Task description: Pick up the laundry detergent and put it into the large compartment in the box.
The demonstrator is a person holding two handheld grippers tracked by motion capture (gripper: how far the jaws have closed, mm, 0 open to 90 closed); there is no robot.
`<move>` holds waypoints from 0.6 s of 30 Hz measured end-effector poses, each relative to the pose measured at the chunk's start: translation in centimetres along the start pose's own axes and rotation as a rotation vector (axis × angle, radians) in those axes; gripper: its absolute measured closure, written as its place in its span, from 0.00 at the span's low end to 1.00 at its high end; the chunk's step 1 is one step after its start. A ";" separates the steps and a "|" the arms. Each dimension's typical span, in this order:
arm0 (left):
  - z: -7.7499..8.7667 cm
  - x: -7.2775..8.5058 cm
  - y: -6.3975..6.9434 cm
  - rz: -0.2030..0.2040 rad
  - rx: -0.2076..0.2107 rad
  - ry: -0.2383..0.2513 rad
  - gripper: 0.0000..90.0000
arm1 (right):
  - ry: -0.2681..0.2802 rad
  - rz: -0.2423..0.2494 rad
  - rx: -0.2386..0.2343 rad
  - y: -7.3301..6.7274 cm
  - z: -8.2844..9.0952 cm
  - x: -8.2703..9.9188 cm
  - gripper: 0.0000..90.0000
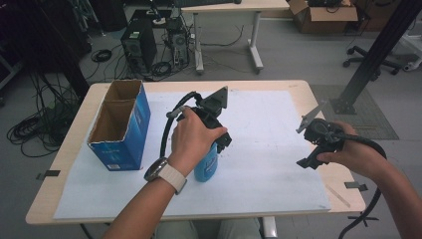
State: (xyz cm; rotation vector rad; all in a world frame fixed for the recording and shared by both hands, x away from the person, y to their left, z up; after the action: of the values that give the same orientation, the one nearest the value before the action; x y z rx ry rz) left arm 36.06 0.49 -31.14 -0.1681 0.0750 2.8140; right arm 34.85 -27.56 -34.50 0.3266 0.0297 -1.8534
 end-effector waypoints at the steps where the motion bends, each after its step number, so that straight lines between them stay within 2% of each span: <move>1: 0.0 0.0 0.0 0.000 0.000 0.000 0.08 | 0.000 -0.001 -0.001 0.0 0.0 0.0 0.12; 18: -2.4 0.0 0.2 0.008 -0.001 -0.015 0.08 | -0.001 -0.003 -0.004 0.1 -0.3 0.2 0.12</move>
State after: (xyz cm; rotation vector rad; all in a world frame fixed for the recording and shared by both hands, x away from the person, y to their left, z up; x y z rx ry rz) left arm 36.25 0.13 -33.48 -0.1465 0.0716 2.8230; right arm 34.94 -27.67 -34.80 0.3235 0.0329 -1.8561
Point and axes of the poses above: each handheld gripper's, and its own axes: z roughly backward along the jaws, x roughly out of its underside, y roughly to its right, the point moved 6 cm from there along -z, roughly forward along the jaws, and after that the axes turned 12 degrees about z, right-handed, at the moved point
